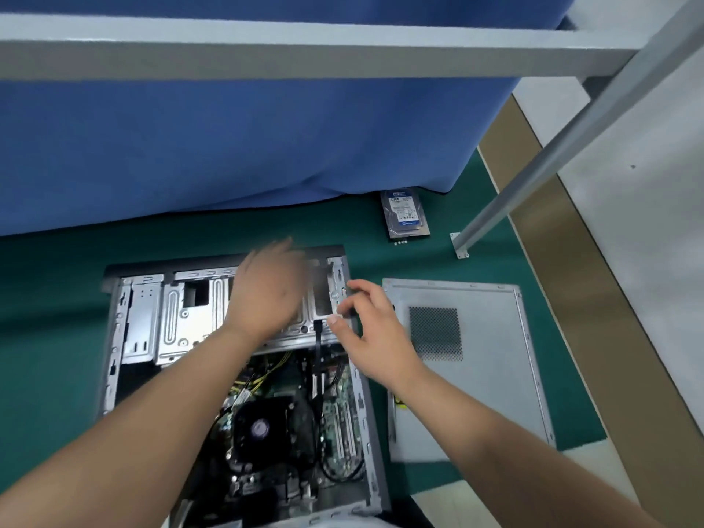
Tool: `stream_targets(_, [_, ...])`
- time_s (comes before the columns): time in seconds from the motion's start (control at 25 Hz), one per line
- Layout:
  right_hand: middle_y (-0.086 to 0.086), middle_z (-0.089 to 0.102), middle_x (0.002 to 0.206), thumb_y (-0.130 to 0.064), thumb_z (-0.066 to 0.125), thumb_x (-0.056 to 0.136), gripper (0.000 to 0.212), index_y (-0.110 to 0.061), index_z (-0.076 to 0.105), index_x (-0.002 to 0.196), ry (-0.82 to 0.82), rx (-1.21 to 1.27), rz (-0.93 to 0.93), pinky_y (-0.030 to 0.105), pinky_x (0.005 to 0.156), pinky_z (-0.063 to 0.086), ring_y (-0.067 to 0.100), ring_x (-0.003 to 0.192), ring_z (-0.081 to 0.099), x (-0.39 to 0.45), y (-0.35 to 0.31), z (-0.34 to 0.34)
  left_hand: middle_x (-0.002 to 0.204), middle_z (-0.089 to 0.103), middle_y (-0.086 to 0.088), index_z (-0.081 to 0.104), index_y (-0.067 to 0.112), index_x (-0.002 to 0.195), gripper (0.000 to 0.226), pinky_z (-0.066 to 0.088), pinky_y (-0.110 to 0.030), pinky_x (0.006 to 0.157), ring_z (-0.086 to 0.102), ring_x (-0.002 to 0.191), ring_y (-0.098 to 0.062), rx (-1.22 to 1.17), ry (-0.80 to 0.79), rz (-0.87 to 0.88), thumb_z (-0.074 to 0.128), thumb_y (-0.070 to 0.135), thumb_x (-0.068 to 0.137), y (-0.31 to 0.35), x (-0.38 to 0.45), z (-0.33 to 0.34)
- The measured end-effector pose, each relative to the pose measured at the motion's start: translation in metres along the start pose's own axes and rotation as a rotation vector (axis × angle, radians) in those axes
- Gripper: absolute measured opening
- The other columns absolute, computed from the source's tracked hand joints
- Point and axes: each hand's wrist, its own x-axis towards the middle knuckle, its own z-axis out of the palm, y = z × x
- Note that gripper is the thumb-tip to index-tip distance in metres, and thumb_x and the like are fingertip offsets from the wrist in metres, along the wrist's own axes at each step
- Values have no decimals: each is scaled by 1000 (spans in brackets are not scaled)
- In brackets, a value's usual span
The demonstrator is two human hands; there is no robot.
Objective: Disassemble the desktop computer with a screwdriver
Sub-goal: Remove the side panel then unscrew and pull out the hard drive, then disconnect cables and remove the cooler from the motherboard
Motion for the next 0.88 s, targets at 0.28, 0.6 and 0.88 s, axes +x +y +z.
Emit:
stream_targets(0.28, [-22, 6, 168, -71, 53, 89, 43, -40, 71, 112, 16, -147, -62, 39, 119, 5, 6, 155, -15, -46, -10, 49, 164, 34, 8, 56, 33, 143, 40, 16, -44, 127, 24, 155, -16, 90, -54, 48, 45, 41, 106, -21, -99, -9])
stream_targets(0.6, [-20, 65, 94, -40, 74, 89, 21, -42, 70, 109, 75, 207, 111, 47, 102, 46, 17, 103, 60, -30, -51, 42, 152, 41, 21, 58, 44, 140, 39, 21, -41, 122, 26, 152, -10, -169, -176, -71, 45, 53, 104, -12, -113, -38])
stream_targets(0.88, [-3, 76, 82, -24, 57, 104, 13, -26, 67, 95, 1, 354, 151, 19, 70, 53, 13, 74, 72, -40, -64, 38, 87, 75, 18, 74, 34, 95, 9, 54, -29, 87, 69, 87, -1, -884, -153, -391, 73, 26, 94, 37, -96, -46])
